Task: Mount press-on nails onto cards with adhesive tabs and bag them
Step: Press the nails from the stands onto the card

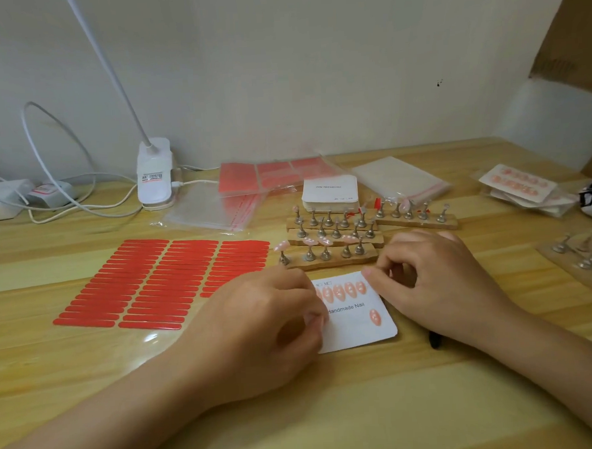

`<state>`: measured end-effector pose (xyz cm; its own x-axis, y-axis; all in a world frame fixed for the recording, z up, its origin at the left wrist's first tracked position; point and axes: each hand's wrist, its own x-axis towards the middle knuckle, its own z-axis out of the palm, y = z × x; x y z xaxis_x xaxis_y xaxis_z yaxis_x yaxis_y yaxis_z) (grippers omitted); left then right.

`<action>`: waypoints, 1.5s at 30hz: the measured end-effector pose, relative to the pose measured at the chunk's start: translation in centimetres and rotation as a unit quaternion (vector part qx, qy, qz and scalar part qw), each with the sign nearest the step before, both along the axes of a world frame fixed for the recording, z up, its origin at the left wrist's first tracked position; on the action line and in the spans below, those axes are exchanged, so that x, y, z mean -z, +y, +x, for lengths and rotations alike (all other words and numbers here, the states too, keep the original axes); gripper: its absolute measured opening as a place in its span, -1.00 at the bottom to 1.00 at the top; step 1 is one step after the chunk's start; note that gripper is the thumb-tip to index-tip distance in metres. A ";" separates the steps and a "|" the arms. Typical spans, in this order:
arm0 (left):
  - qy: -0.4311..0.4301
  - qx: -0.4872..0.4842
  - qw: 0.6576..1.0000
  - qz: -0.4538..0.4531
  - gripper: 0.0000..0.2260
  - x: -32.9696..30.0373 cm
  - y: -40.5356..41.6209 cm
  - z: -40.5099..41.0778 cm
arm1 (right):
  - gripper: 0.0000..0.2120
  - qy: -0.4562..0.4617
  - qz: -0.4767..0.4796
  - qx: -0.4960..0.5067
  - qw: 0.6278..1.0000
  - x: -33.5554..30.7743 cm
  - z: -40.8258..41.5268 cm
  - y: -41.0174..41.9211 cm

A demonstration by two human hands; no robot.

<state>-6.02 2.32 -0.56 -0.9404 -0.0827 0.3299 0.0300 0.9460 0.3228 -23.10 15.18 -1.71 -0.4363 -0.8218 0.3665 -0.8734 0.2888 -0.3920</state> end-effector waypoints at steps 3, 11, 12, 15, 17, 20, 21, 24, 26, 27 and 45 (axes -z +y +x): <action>0.002 -0.003 1.000 0.009 -0.70 -0.2 -0.2 -0.2 | -0.86 -0.004 -0.039 -0.010 0.999 -0.5 -0.3 0.0; 0.064 -0.082 0.995 -0.012 -0.74 -2.0 -2.1 -2.6 | -0.81 0.066 -0.051 -0.057 0.995 -2.1 -1.8 -0.5; 0.057 -0.090 0.994 -0.025 -0.69 -2.0 -2.1 -3.2 | -0.79 0.079 -0.044 -0.070 0.993 -2.2 -1.9 -0.7; 0.046 -0.104 0.993 -0.037 -0.63 -1.7 -1.7 -5.2 | -0.76 0.130 -0.015 -0.104 0.986 -2.2 -2.2 -1.4; 0.035 -0.115 0.993 -0.015 -0.64 -1.3 -1.4 -6.2 | -0.76 0.152 -0.021 -0.109 0.982 -2.0 -2.4 -1.6; 0.017 -0.129 0.991 0.022 -0.68 -0.7 -1.2 -7.3 | -0.79 0.177 -0.052 -0.109 0.977 -1.6 -2.8 -1.6; 0.018 -0.131 0.991 0.032 -0.68 -0.5 -1.2 -7.5 | -0.81 0.181 -0.062 -0.112 0.975 -1.5 -2.9 -1.5; 0.028 -0.137 0.988 0.061 -0.69 0.0 -1.1 -7.8 | -0.88 0.200 -0.087 -0.123 0.968 -1.2 -3.0 -1.6; 0.035 -0.143 0.986 0.081 -0.70 0.1 -1.2 -7.9 | -0.86 0.208 -0.101 -0.127 0.965 -1.1 -3.0 -1.7; 0.041 -0.145 0.984 0.091 -0.71 0.2 -1.2 -7.9 | -0.84 0.210 -0.106 -0.128 0.963 -1.0 -3.0 -1.8; 0.057 -0.126 0.978 0.156 -0.72 0.3 -1.6 -7.8 | -0.78 0.231 -0.146 -0.091 0.958 -0.3 -2.4 -2.3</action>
